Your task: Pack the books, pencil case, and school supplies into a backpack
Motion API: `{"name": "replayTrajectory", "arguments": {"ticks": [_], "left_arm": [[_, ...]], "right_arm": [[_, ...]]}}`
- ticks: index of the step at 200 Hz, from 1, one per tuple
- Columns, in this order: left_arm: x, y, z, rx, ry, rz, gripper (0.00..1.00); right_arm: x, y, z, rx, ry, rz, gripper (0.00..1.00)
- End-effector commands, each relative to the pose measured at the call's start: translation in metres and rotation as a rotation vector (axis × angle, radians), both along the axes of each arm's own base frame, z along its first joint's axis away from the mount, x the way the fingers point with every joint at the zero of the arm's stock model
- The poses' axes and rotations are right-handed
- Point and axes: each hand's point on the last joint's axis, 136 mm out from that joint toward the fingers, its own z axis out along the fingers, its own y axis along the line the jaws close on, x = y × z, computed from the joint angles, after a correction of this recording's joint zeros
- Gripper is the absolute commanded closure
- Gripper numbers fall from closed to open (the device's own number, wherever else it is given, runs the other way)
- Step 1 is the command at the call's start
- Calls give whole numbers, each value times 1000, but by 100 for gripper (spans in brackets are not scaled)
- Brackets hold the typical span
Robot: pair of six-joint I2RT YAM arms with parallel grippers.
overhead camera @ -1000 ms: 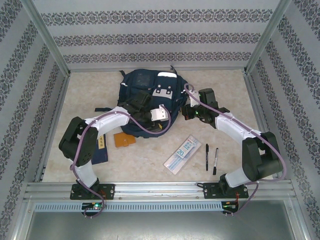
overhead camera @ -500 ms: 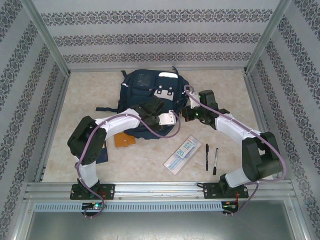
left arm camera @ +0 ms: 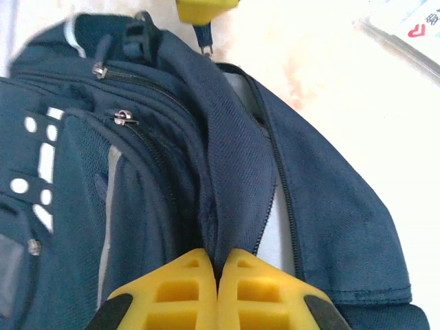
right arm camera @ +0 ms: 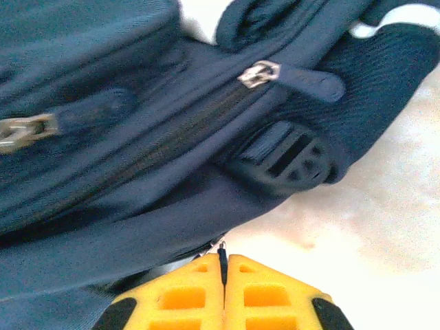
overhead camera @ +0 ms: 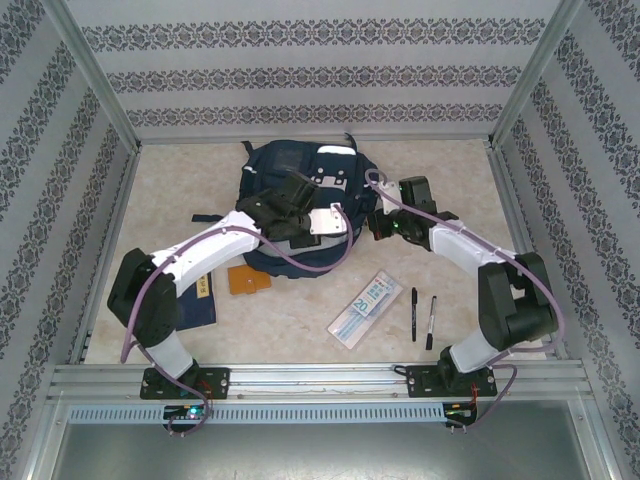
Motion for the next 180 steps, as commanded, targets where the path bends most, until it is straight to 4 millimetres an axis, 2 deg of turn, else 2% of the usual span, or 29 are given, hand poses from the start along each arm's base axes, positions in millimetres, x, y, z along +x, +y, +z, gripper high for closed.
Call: {"name": "replayTrajectory", "arguments": {"ticks": [1, 47, 96, 116, 152, 170, 180], "left_arm": [[-7, 5, 32, -29, -25, -67, 100], [-18, 8, 48, -62, -49, -156, 100], [-25, 7, 61, -101, -25, -215, 100], [-25, 5, 65, -123, -14, -212, 100], [-17, -3, 71, -173, 16, -169, 100], [-6, -9, 67, -192, 40, -117, 100], [1, -11, 64, -197, 61, -82, 100]], "right_arm": [[33, -21, 6, 2, -11, -153, 100], [60, -21, -4, 188, -3, -303, 100], [85, -47, -17, 224, -14, -489, 100], [88, -43, -21, 254, -6, -472, 100], [78, -45, -23, 238, 5, -448, 100], [67, -49, -18, 238, 36, -447, 80], [57, -54, -15, 226, 65, -459, 72]]}}
